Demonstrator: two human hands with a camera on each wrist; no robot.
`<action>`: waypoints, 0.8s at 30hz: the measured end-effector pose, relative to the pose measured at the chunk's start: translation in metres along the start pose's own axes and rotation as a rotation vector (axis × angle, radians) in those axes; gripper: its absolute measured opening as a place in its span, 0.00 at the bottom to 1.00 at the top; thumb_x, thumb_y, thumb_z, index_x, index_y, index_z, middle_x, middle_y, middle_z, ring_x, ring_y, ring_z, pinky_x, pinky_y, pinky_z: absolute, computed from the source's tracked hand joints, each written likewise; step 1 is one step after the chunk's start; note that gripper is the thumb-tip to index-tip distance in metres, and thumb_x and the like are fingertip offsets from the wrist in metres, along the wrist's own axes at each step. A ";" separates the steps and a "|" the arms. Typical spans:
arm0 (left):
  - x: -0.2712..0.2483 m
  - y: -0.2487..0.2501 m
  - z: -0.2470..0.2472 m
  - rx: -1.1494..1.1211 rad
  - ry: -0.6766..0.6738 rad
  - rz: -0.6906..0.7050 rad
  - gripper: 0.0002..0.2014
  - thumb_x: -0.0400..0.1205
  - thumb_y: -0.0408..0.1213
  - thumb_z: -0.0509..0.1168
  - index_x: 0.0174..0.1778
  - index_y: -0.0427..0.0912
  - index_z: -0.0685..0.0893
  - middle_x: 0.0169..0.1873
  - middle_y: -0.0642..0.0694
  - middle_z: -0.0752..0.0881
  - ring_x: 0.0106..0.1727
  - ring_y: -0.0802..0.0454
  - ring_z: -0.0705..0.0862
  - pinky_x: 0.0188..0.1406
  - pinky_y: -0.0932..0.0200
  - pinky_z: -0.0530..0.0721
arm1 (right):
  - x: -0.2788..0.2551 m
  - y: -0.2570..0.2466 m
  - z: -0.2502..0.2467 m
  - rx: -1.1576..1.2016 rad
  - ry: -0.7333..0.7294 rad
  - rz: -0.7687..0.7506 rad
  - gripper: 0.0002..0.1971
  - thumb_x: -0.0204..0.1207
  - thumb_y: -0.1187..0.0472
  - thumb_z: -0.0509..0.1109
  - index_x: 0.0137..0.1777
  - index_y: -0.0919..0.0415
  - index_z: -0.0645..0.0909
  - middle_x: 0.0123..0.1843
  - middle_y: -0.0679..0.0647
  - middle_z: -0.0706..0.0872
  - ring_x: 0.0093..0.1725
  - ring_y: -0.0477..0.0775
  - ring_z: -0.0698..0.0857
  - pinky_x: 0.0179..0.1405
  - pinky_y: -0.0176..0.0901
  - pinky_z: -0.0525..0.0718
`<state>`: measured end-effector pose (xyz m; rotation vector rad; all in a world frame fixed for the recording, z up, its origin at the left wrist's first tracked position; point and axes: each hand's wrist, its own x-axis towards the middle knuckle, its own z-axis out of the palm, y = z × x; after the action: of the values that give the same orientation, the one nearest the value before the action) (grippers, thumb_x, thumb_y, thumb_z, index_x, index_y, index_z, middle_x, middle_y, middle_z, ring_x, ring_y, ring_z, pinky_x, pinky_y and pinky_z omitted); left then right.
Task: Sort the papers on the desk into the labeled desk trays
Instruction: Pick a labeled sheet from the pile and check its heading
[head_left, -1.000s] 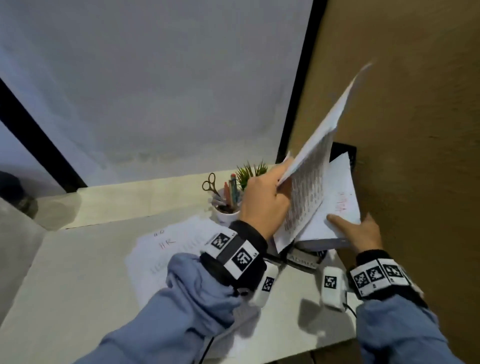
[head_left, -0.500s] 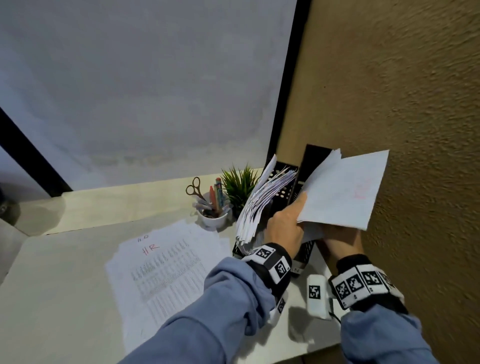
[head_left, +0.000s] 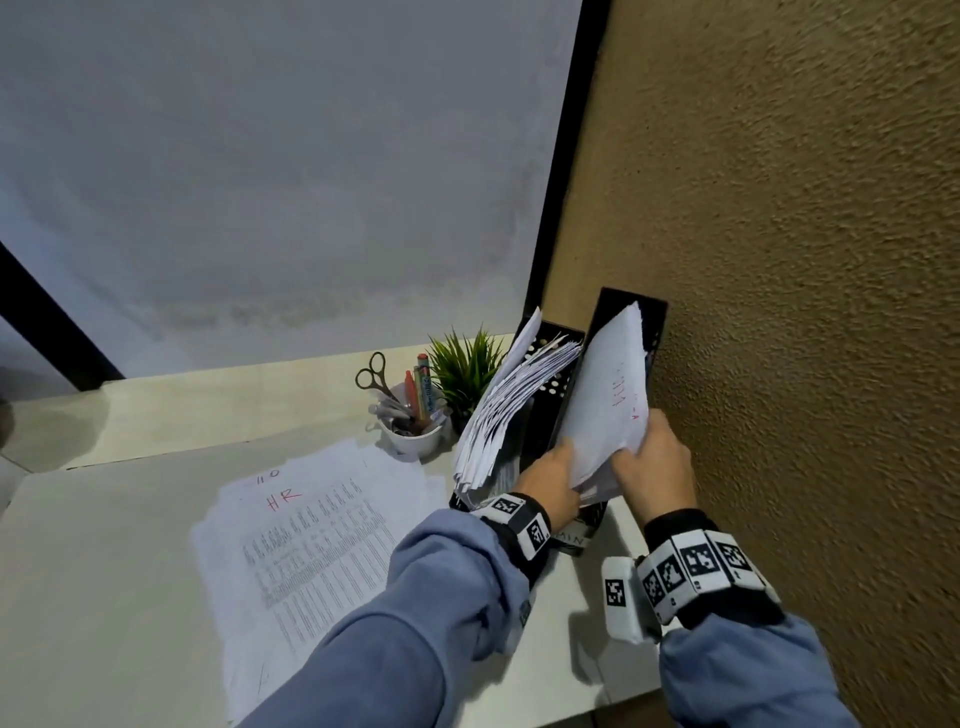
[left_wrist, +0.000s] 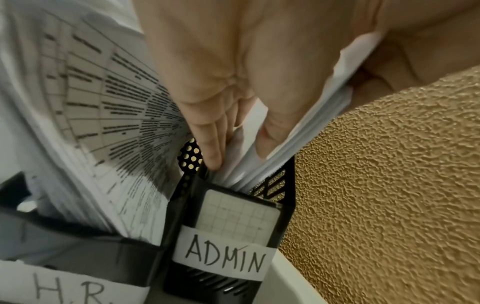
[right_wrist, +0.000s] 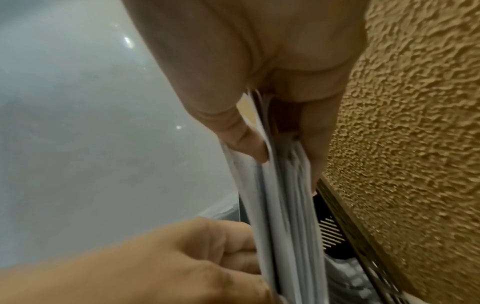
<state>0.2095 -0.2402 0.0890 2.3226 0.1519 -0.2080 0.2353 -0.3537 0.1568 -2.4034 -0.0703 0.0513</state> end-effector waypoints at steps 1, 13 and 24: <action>-0.001 -0.002 -0.001 -0.002 -0.007 0.005 0.30 0.76 0.28 0.63 0.75 0.38 0.62 0.63 0.33 0.79 0.61 0.34 0.81 0.59 0.43 0.81 | 0.000 0.001 0.000 0.009 -0.008 0.007 0.16 0.71 0.69 0.64 0.60 0.65 0.72 0.56 0.68 0.83 0.53 0.68 0.82 0.45 0.48 0.78; -0.117 -0.123 -0.025 -0.355 0.145 -0.213 0.10 0.81 0.31 0.60 0.51 0.49 0.81 0.42 0.44 0.88 0.42 0.54 0.87 0.46 0.59 0.87 | -0.032 -0.056 0.012 0.262 0.244 -0.420 0.17 0.74 0.73 0.63 0.61 0.61 0.79 0.51 0.52 0.79 0.49 0.47 0.78 0.49 0.38 0.76; -0.190 -0.259 -0.040 -0.295 0.536 -1.099 0.27 0.78 0.36 0.65 0.72 0.32 0.69 0.68 0.33 0.72 0.66 0.33 0.75 0.63 0.45 0.77 | -0.093 -0.033 0.203 -0.105 -0.703 -0.176 0.17 0.77 0.66 0.63 0.66 0.61 0.77 0.64 0.55 0.77 0.59 0.54 0.80 0.54 0.35 0.74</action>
<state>-0.0176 -0.0426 -0.0294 1.7198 1.5992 -0.0771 0.1300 -0.1995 0.0305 -2.3584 -0.6173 0.8222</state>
